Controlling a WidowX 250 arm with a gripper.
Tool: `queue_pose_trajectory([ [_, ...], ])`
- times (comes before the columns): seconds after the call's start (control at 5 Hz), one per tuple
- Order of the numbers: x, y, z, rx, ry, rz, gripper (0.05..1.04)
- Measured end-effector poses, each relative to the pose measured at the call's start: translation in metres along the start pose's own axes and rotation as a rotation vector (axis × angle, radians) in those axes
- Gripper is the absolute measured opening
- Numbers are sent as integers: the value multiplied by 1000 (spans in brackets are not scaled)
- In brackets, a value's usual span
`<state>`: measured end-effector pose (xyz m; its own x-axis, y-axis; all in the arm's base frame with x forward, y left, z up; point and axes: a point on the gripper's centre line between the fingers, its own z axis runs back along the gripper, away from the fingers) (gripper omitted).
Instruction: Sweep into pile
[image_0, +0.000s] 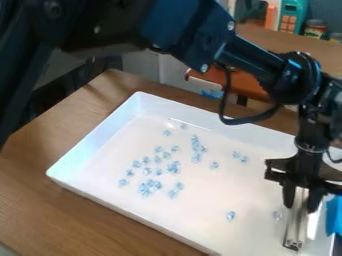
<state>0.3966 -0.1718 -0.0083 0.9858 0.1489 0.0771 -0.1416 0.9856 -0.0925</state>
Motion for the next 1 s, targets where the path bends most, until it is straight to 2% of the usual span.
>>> queue_pose_trajectory([
  [1.0,28,77,3,6,-13,82,359],
])
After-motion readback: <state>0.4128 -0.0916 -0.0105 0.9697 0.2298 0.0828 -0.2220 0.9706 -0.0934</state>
